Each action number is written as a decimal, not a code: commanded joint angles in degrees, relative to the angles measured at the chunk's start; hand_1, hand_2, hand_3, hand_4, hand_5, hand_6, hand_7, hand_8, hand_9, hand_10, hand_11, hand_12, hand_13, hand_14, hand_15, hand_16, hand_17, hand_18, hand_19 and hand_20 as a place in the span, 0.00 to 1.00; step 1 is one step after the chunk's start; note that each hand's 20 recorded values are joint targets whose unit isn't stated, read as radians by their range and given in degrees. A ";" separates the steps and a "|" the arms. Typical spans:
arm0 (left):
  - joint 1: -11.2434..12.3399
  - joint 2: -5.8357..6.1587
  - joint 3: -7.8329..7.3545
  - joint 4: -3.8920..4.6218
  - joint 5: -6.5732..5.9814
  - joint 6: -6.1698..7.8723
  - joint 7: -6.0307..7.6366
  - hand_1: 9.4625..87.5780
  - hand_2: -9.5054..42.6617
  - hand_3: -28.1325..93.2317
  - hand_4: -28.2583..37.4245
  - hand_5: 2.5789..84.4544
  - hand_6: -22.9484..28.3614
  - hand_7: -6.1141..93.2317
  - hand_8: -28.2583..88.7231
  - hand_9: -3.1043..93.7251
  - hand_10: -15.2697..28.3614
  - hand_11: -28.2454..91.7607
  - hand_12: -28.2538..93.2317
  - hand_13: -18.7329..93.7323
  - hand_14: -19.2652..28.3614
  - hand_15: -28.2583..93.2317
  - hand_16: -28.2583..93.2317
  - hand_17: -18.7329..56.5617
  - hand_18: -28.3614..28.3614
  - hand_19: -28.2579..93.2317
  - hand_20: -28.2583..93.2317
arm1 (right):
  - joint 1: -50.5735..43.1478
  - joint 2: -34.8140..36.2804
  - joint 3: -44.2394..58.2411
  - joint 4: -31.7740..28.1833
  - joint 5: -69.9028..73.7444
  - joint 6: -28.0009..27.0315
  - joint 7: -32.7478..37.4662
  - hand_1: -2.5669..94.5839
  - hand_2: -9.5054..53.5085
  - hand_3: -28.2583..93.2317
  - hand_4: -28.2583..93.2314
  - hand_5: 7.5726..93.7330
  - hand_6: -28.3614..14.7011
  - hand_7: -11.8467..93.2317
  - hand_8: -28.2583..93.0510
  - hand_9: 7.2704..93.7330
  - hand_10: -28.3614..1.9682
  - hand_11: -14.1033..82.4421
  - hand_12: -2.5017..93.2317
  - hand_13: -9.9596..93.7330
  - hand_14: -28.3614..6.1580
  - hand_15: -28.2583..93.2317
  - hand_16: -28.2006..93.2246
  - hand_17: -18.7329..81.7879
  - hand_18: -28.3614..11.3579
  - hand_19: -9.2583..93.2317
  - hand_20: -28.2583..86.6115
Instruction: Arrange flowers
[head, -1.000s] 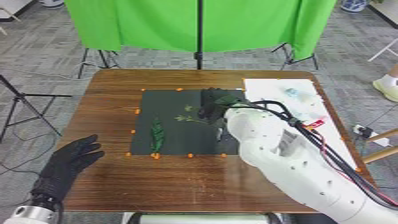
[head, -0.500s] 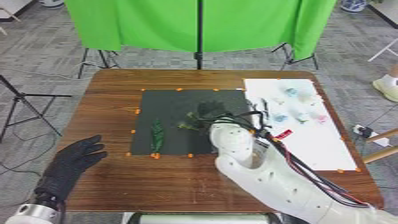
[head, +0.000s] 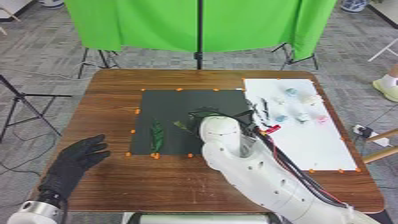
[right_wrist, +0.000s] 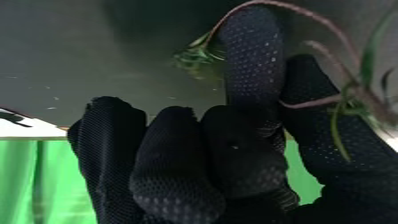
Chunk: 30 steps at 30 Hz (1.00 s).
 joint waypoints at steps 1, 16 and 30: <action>0.82 -0.25 0.16 0.31 0.28 -0.37 -0.78 0.22 0.27 0.83 0.00 0.47 0.57 0.30 0.14 0.42 0.70 0.48 0.35 0.44 0.78 0.63 0.18 0.16 0.92 0.72 0.21 | -0.73 -0.21 0.56 -0.62 -0.22 2.41 -1.06 0.31 0.21 0.94 0.05 1.00 0.68 0.57 0.14 1.00 0.82 0.92 0.23 1.00 0.79 0.90 0.37 0.87 0.17 1.00 0.84; 0.36 -0.09 0.67 0.54 0.35 -0.47 -1.10 0.23 0.27 0.83 0.00 0.47 0.57 0.30 0.14 0.42 0.70 0.48 0.35 0.44 0.78 0.63 0.18 0.16 0.92 0.72 0.21 | -0.76 -1.62 2.34 -1.26 1.18 5.46 -2.51 0.25 0.26 0.91 0.04 1.00 0.67 0.56 0.14 1.00 0.81 0.91 0.23 1.00 0.78 0.89 0.37 0.87 0.17 1.00 0.84; 1.88 -0.97 0.27 0.08 0.33 0.49 0.58 0.23 0.27 0.83 0.00 0.47 0.57 0.30 0.14 0.42 0.70 0.48 0.35 0.44 0.78 0.63 0.18 0.16 0.93 0.72 0.21 | 1.47 4.01 1.84 -3.52 3.22 1.69 -3.68 0.16 0.35 0.88 0.04 1.00 0.67 0.54 0.14 1.00 0.78 0.90 0.24 1.00 0.75 0.88 0.38 0.85 0.17 1.00 0.85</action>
